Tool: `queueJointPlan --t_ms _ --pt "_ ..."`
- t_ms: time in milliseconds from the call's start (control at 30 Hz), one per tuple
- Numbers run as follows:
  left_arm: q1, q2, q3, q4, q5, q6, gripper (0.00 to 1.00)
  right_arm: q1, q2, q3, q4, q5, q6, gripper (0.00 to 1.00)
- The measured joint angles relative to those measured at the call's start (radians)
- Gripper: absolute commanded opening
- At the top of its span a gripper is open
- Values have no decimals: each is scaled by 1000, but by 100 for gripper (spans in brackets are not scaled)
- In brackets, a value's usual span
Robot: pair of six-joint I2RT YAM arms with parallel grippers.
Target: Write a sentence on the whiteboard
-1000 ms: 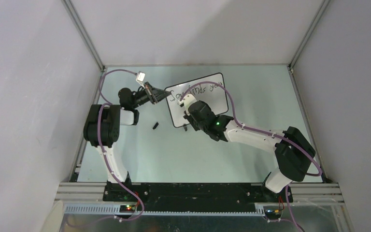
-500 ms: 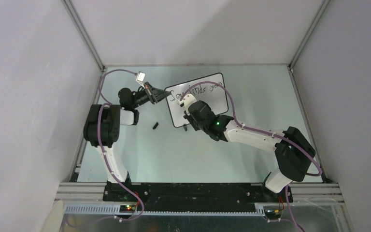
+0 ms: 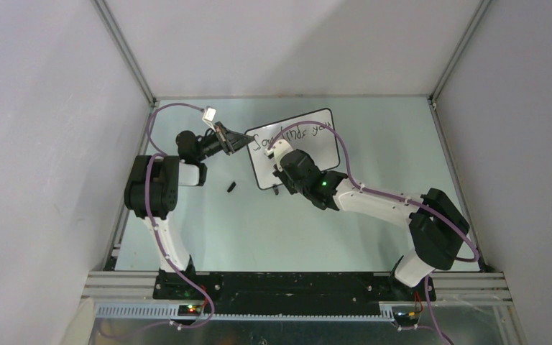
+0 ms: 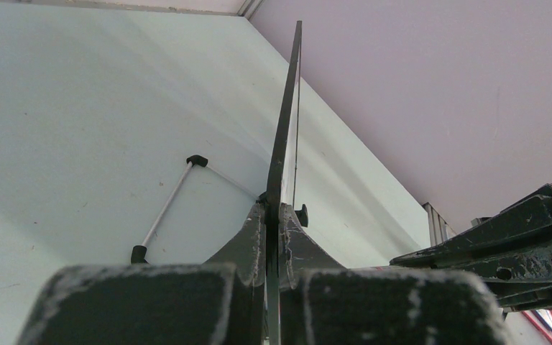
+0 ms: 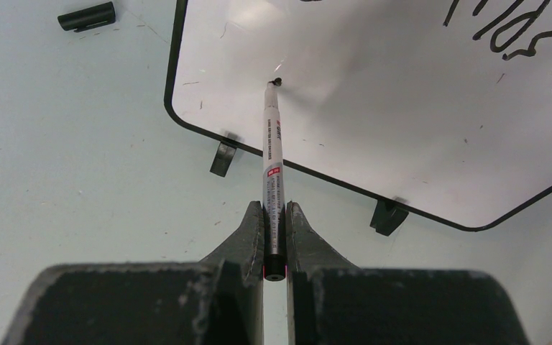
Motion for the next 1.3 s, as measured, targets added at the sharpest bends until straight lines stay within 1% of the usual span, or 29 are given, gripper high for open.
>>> queueJointPlan --t_ms 567,1067,1300 --pt "0 0 0 0 0 0 0 -8 -8 -9 11 2 -1 0" --pt "0 0 0 0 1 0 0 18 -8 -13 -56 1 0 0" --pt "0 0 0 0 1 0 0 19 -8 -13 -56 1 0 0"
